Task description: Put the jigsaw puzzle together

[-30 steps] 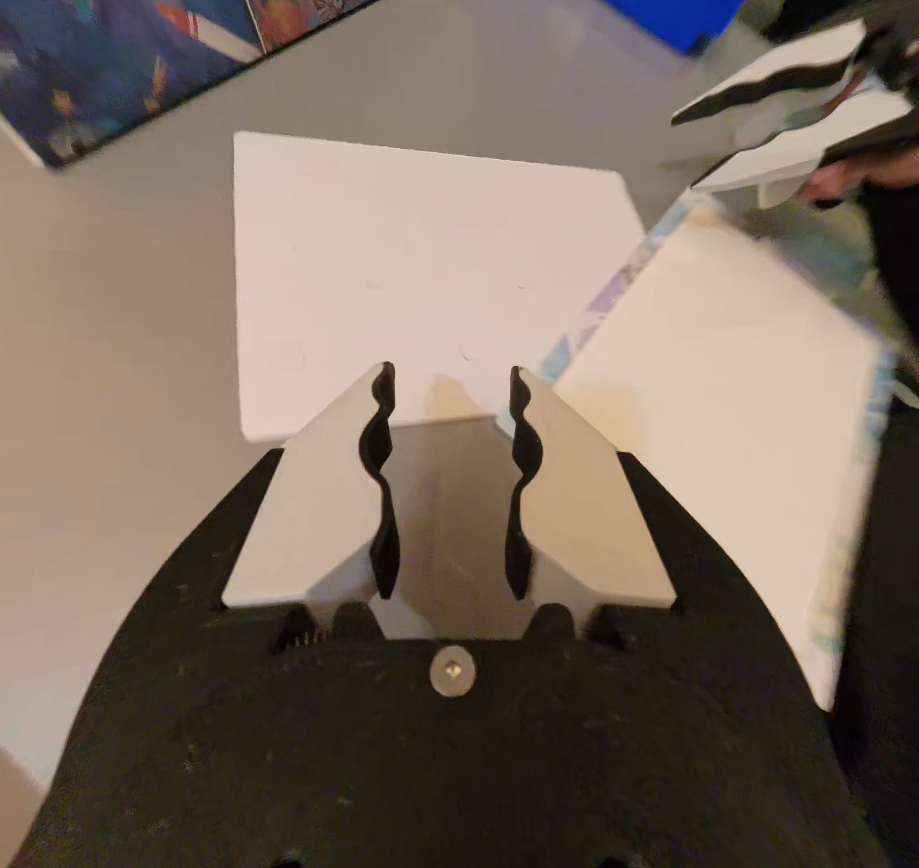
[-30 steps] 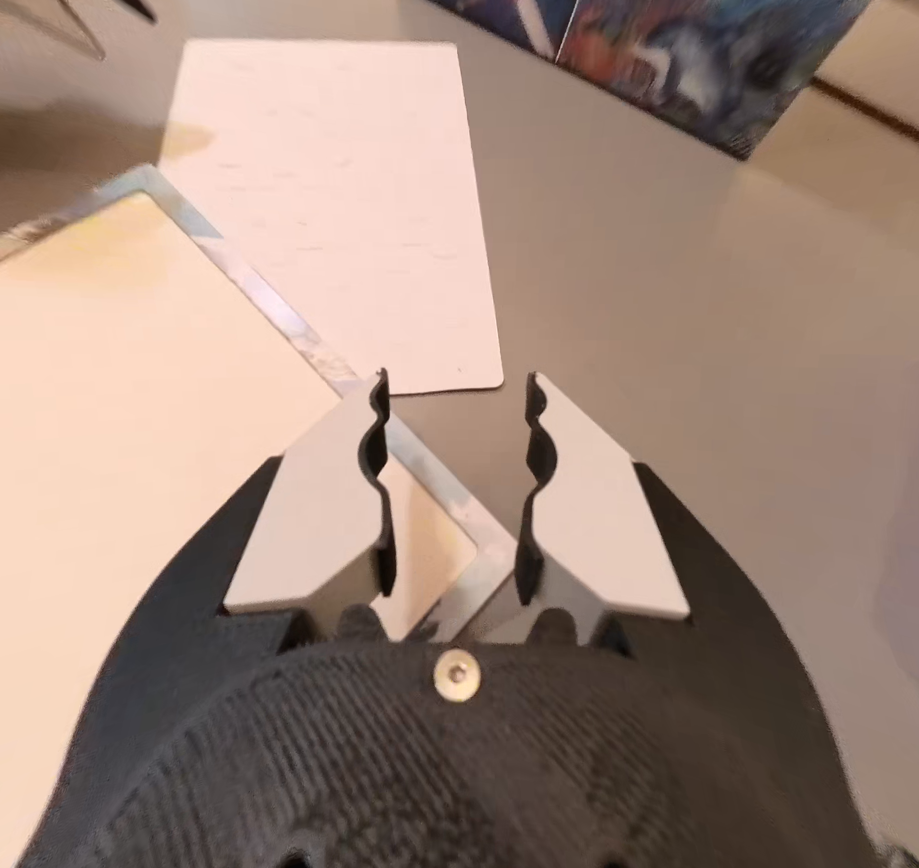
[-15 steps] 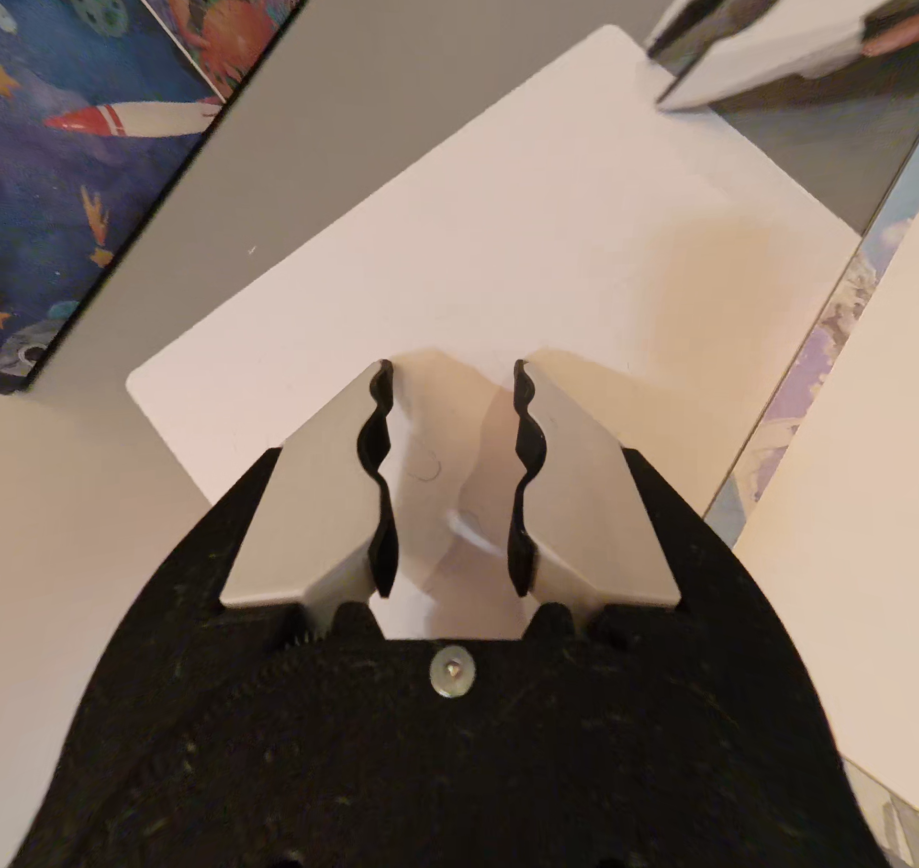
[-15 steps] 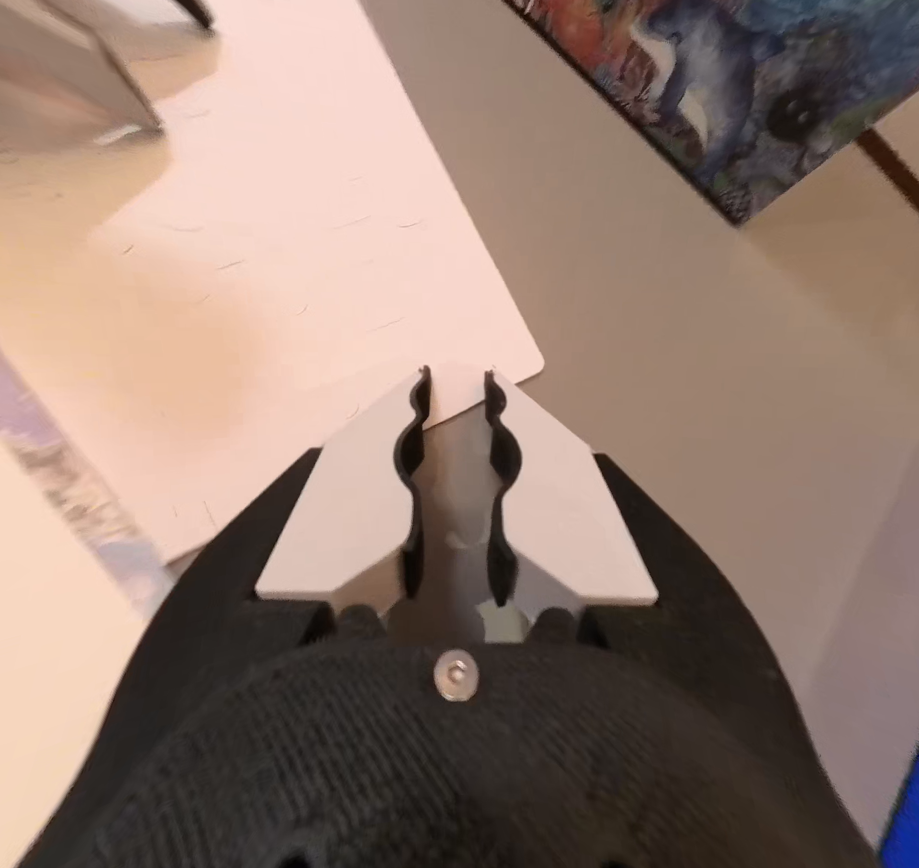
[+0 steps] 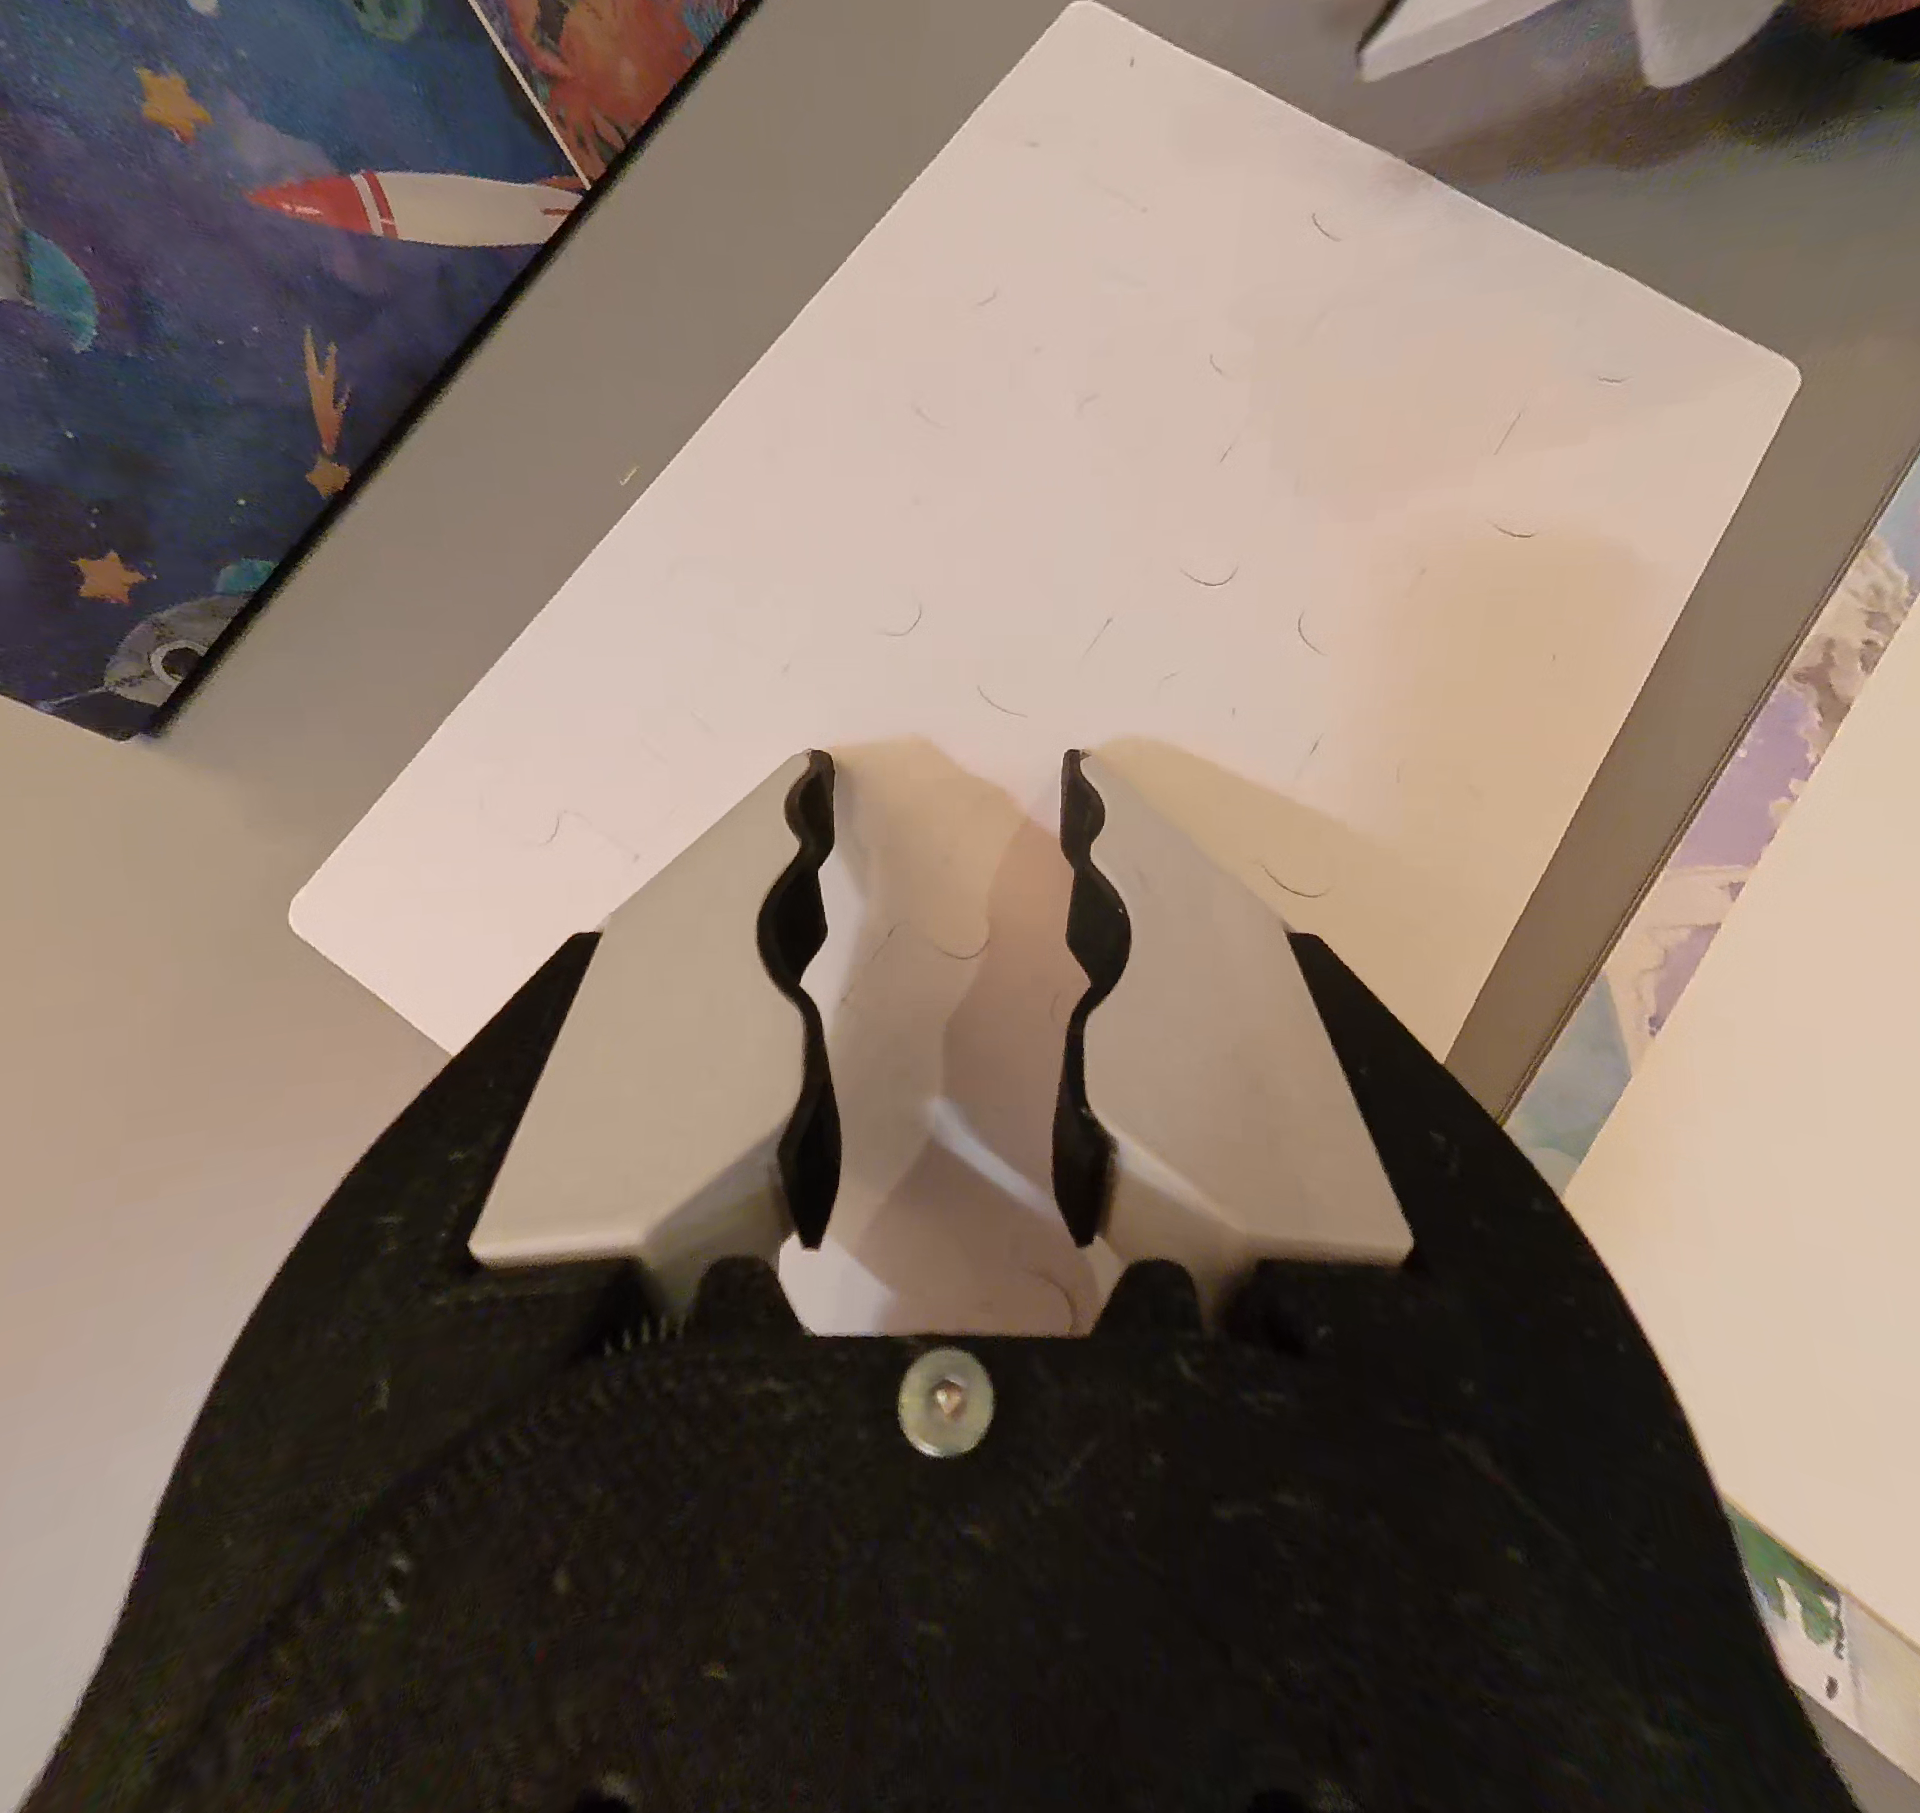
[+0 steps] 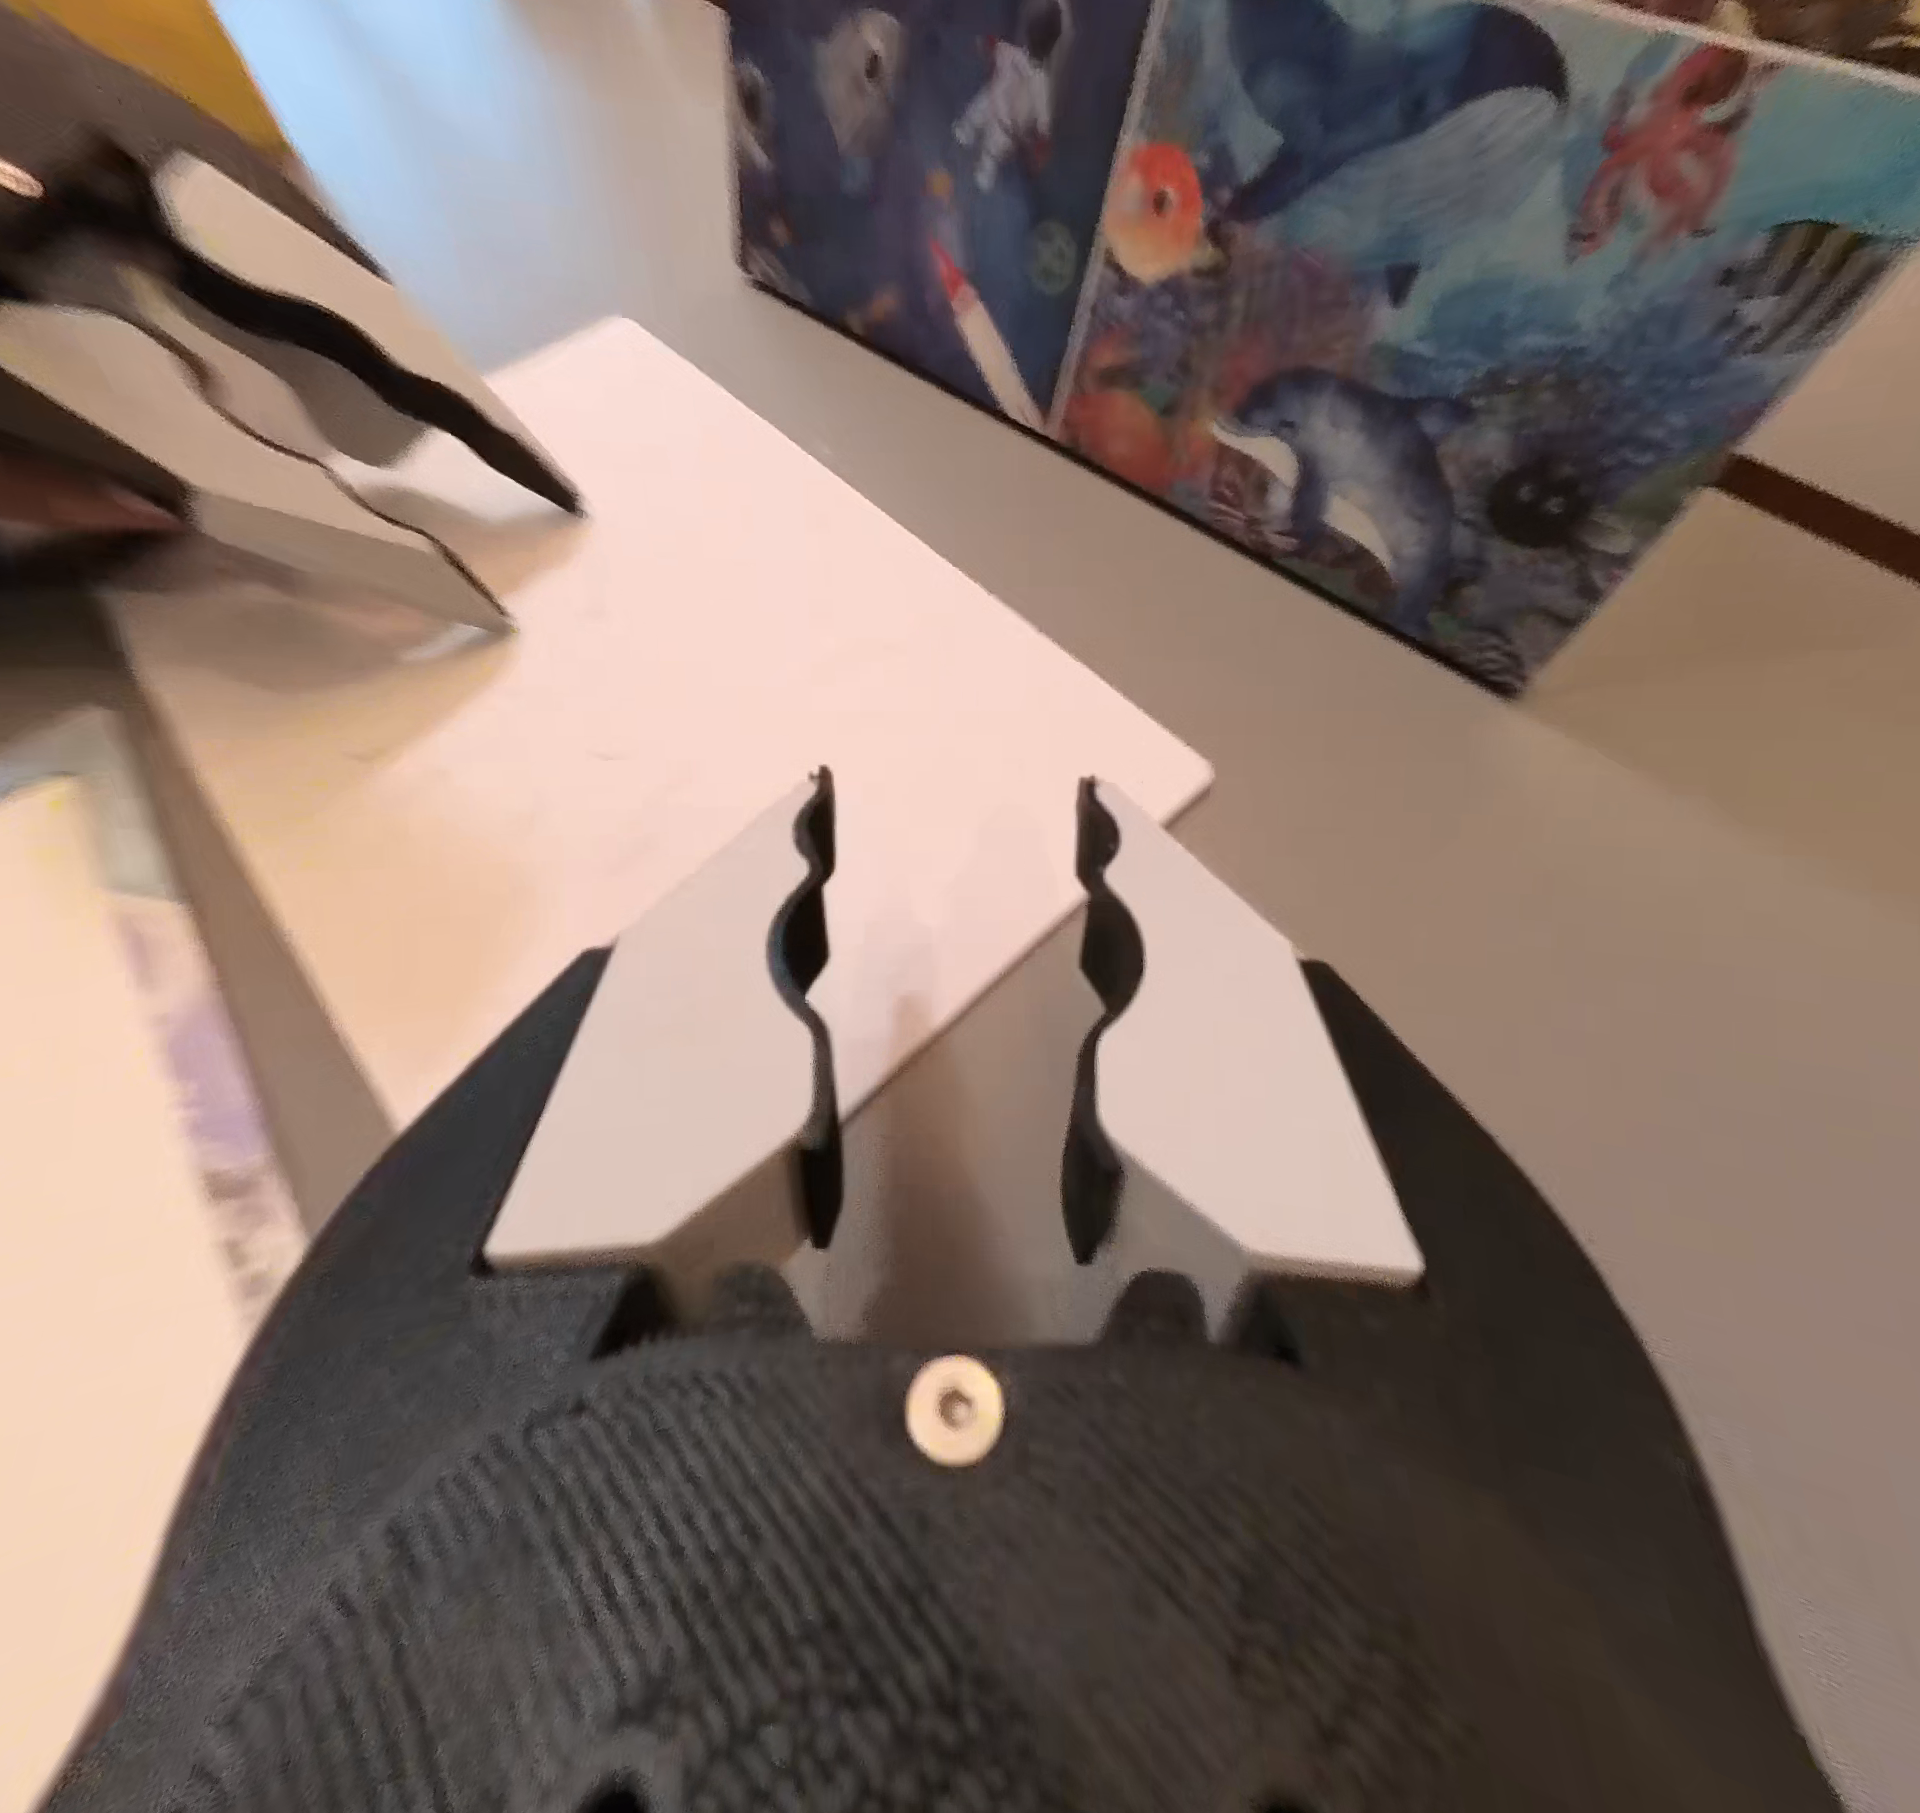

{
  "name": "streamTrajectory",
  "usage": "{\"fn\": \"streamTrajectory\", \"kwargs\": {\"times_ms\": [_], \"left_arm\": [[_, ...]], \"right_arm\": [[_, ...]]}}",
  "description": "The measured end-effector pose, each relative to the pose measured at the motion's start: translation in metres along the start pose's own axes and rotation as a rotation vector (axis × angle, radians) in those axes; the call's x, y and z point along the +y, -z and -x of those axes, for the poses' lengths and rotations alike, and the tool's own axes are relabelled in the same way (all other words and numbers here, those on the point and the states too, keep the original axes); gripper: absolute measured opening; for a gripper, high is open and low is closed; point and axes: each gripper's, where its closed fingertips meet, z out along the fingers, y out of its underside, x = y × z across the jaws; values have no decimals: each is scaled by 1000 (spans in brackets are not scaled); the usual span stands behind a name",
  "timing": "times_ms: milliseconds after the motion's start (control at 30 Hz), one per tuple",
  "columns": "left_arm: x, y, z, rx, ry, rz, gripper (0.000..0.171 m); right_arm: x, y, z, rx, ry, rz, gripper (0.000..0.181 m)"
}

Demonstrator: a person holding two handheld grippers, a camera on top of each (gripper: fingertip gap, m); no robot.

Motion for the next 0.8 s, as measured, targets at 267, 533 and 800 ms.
{"fn": "streamTrajectory", "kwargs": {"times_ms": [267, 533, 800], "left_arm": [[0, 0, -3, -15, -47, 0, 36], [0, 0, -4, -17, -51, 2, 35], [0, 0, -3, -19, -49, 2, 35]], "right_arm": [[24, 0, -5, 67, -1, 145, 74], [34, 0, 8, -71, -181, 169, 77], [17, 5, 24, -241, -389, 88, 88]]}}
